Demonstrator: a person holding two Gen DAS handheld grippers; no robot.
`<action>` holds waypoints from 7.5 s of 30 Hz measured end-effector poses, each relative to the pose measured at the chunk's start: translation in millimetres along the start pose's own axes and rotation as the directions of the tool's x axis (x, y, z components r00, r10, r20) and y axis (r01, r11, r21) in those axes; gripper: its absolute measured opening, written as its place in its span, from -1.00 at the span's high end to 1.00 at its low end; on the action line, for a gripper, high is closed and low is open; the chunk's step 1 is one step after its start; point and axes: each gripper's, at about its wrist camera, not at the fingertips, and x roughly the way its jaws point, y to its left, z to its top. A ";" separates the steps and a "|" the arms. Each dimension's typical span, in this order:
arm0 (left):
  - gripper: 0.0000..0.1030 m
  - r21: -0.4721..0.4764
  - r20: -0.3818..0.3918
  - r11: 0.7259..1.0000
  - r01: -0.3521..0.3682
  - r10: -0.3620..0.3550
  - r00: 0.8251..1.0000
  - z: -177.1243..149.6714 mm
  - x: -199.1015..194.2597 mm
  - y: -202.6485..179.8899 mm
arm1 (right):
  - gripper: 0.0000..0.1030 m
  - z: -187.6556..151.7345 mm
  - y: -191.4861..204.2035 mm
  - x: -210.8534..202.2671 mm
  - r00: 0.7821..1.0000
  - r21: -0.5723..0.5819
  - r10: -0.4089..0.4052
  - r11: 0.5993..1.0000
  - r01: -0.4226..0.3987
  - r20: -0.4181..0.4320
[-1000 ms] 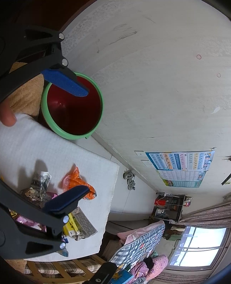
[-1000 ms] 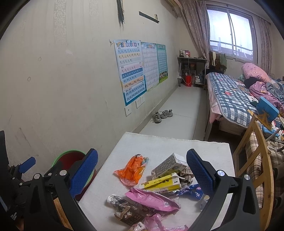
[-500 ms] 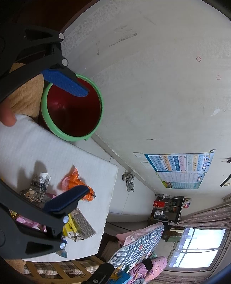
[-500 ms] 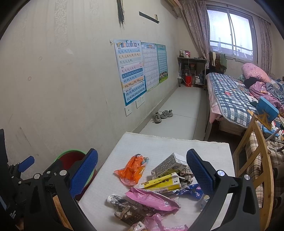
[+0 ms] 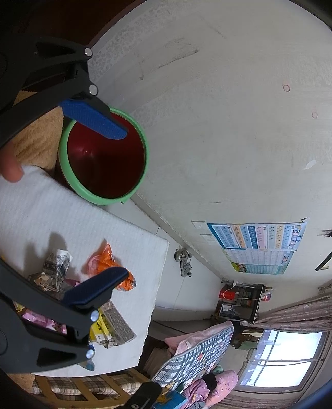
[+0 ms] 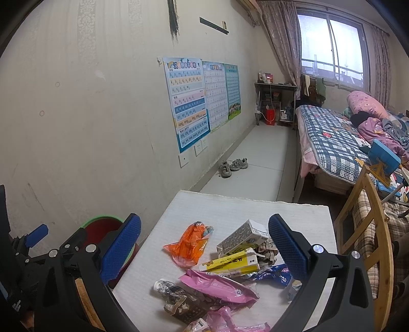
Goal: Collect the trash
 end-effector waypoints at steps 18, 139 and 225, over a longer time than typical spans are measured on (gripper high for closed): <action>-0.90 0.014 0.017 1.000 -0.015 0.015 1.000 4.3 -8.4 -0.1 | -0.86 0.7 -2.9 -2.5 1.000 0.006 0.002 1.000 -0.002 0.005; -0.38 -0.125 -0.612 0.772 0.623 -0.554 0.565 -131.8 74.5 -89.2 | 0.74 -145.7 -162.7 66.8 0.912 0.298 0.020 0.948 0.114 -0.410; -0.14 -0.263 -0.224 0.965 0.015 -0.076 0.972 -29.5 141.2 203.2 | 0.26 -54.5 212.0 183.7 0.770 -0.130 0.398 0.844 -0.520 -0.499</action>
